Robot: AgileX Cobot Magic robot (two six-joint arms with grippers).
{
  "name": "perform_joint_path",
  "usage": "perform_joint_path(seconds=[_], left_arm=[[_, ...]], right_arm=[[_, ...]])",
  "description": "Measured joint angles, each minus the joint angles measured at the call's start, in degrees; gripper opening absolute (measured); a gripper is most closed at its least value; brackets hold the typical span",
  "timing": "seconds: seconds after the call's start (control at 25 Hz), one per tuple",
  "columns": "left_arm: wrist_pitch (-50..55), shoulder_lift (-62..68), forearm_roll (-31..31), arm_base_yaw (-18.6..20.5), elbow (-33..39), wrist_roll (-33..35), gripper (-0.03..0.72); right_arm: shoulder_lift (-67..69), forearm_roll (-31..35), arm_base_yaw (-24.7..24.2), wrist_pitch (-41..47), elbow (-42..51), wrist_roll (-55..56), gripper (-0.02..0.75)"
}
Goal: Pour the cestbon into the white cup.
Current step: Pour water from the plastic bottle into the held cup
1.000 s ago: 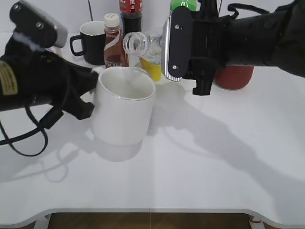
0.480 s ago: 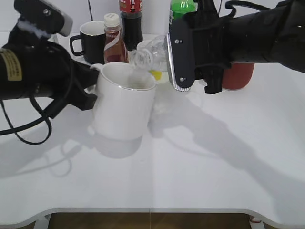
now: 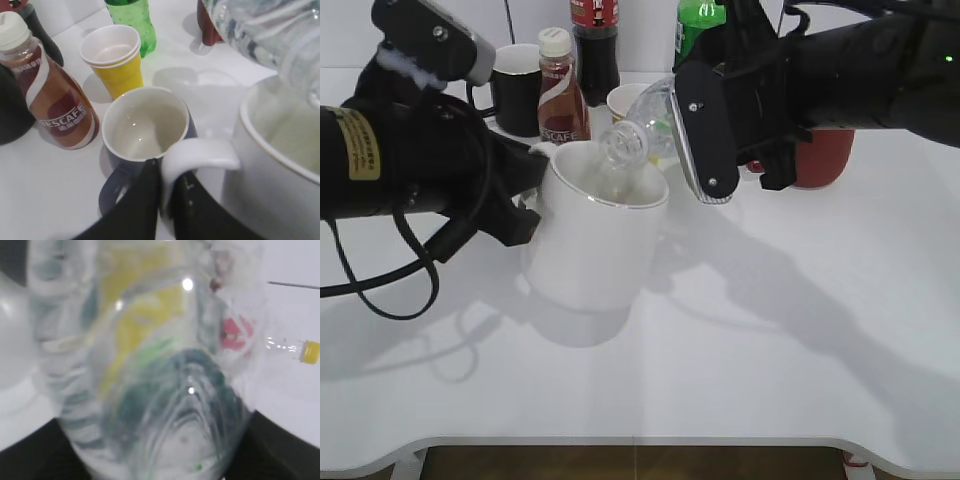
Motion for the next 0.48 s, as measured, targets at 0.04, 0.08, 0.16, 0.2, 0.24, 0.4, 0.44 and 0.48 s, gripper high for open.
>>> perform_joint_path(seconds=[0.04,0.08,0.16,0.2,0.24,0.4,0.44,0.48], left_arm=[[0.0,0.0,0.0,0.0,0.0,0.0,0.039],[0.1,0.0,0.0,0.0,0.0,0.0,0.039],[0.3,0.0,0.0,0.0,0.0,0.0,0.039],[0.4,0.0,0.0,0.0,0.0,0.0,0.039],[0.4,0.0,0.0,0.0,0.0,0.0,0.039],[0.4,0.0,0.1,0.0,0.0,0.0,0.039],[0.3,-0.1,0.1,0.0,0.0,0.0,0.039],[0.3,-0.1,0.1,0.0,0.0,0.0,0.039]], right_arm=[[0.0,-0.2,0.0,0.0,0.0,-0.5,0.468],[0.0,-0.3,0.0,0.0,0.0,-1.0,0.468],[0.0,-0.4,0.0,0.0,-0.1,-2.1,0.468],[0.0,-0.4,0.0,0.0,-0.1,-2.8,0.468],[0.0,-0.4,0.0,0.0,-0.1,-3.2,0.468],[0.0,-0.5,0.0,0.2,-0.8,-4.2,0.468],[0.0,-0.5,0.0,0.5,-1.2,-4.2,0.468],[0.0,-0.5,0.0,0.7,-1.6,-4.3,0.468]])
